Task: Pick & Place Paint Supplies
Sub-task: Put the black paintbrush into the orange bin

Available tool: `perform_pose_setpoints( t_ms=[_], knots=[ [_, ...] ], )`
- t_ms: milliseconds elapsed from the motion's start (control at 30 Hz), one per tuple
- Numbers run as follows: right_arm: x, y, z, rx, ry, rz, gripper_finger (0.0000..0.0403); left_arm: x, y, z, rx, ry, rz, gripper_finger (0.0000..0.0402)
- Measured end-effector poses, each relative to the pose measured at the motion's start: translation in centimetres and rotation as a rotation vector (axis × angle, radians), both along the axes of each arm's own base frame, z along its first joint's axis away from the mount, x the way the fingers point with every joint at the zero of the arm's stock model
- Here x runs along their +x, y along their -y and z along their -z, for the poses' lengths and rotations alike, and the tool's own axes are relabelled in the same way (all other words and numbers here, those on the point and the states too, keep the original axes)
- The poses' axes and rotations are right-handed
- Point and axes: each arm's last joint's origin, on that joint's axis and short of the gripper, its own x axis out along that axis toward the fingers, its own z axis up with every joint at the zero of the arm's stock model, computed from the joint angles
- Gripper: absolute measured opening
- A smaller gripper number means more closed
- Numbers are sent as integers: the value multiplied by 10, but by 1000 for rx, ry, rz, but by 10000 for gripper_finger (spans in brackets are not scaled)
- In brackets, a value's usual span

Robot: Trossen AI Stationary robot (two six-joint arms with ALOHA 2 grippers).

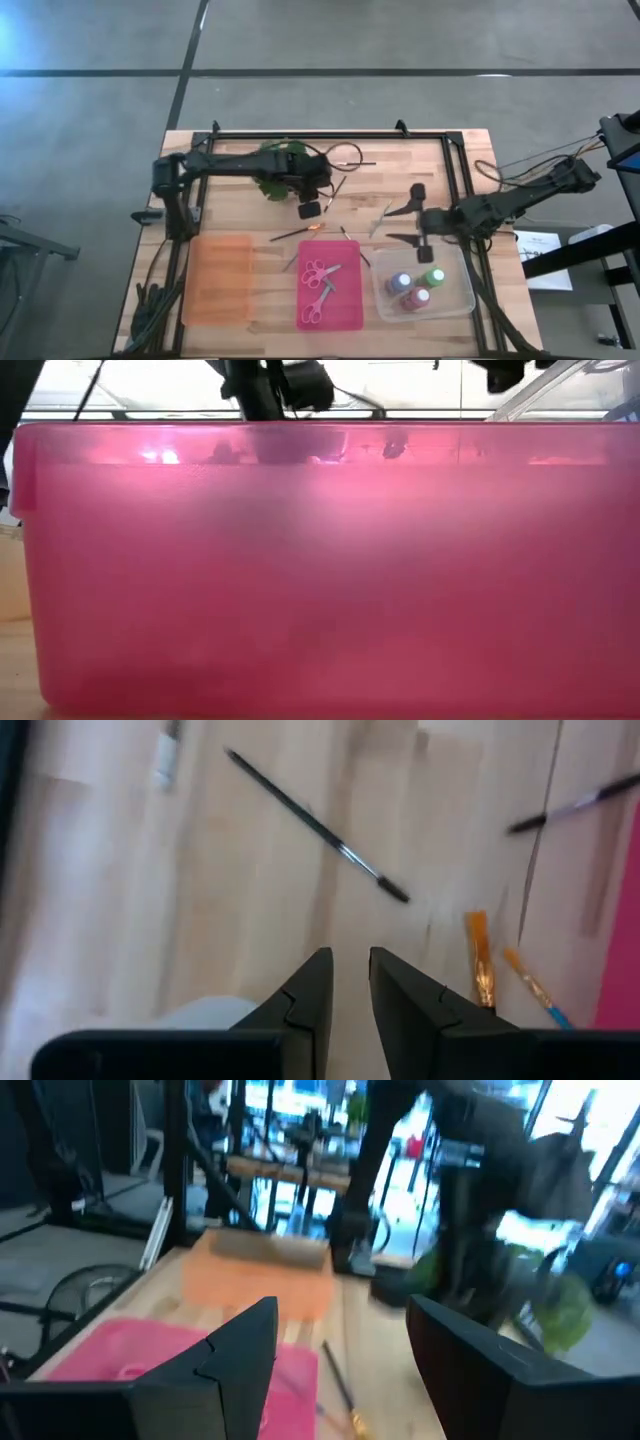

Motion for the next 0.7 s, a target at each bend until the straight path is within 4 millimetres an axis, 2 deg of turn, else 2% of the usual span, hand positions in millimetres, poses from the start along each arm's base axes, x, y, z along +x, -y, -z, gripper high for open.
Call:
perform_pose_setpoints(
  t_ms=[133, 200, 433, 700],
  knots=[
    [-15, 5, -16, 34, 38, -8, 219, 5, 1, 28, -49, -103, 28, 79],
    [-20, 7, -20, 62, 35, -10, 219, 5, 2, 32, -61, -124, 39, 79],
    [-23, 6, -25, 55, 40, -75, 219, 3, 9, 17, -92, -65, 50, 79],
    [-19, 4, -22, 49, 19, -90, 219, 3, 30, 16, -134, -90, 137, 79]
  ],
)
